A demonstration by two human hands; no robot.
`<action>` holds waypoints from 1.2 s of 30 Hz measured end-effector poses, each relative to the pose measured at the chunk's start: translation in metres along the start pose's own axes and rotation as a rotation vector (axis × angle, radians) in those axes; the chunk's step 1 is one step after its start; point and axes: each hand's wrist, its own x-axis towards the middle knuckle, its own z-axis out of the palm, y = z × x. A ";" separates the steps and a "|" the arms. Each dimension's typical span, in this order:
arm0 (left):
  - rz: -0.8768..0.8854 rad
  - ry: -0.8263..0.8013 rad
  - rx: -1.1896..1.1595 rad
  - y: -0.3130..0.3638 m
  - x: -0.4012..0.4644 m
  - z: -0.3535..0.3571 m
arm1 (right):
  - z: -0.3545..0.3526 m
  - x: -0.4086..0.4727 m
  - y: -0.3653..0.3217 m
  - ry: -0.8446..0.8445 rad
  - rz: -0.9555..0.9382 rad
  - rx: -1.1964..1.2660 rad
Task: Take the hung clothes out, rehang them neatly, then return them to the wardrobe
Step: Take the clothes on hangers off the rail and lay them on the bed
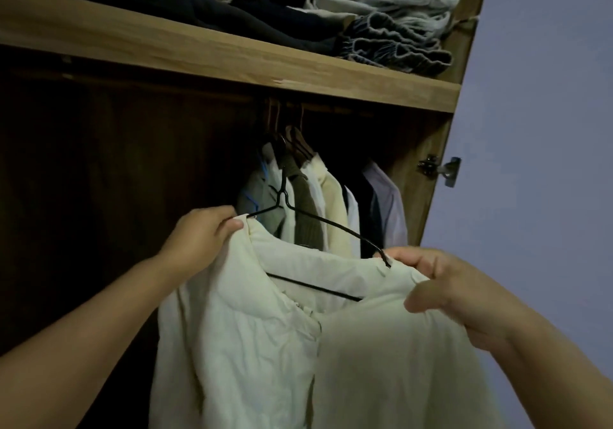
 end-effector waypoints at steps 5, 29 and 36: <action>0.028 0.082 -0.070 0.053 -0.047 0.013 | -0.020 -0.066 0.002 0.283 0.023 -0.546; 0.453 -0.321 -0.712 0.198 -0.152 0.037 | 0.137 -0.315 0.046 1.439 0.400 -0.994; 0.546 -0.454 -0.816 0.258 -0.222 0.032 | 0.208 -0.404 0.026 1.628 0.521 -0.997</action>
